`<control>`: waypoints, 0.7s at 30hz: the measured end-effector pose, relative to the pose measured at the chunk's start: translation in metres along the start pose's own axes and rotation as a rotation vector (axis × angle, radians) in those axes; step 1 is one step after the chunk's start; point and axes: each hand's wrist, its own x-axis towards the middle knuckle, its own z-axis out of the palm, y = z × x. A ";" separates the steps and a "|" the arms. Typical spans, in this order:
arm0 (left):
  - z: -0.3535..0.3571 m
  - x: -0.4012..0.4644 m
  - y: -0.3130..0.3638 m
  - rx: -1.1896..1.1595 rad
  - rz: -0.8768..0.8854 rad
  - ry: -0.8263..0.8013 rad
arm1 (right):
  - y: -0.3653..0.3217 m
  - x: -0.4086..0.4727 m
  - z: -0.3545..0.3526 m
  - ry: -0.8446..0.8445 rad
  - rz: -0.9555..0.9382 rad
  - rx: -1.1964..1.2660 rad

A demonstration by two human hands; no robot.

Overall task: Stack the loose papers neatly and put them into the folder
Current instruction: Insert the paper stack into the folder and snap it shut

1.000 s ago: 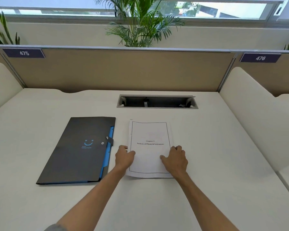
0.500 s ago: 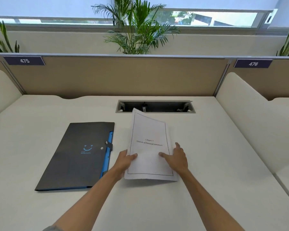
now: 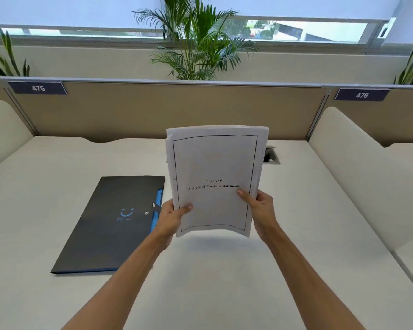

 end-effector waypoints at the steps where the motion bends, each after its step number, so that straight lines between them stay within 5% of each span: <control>1: -0.001 0.001 0.002 0.006 0.019 0.009 | -0.002 -0.002 0.002 -0.001 -0.020 0.004; 15: 0.006 -0.003 0.010 0.012 0.086 0.009 | 0.016 -0.015 0.003 0.021 -0.092 -0.194; 21: 0.000 0.002 0.029 0.006 0.018 -0.122 | 0.000 -0.005 0.004 -0.010 -0.051 -0.158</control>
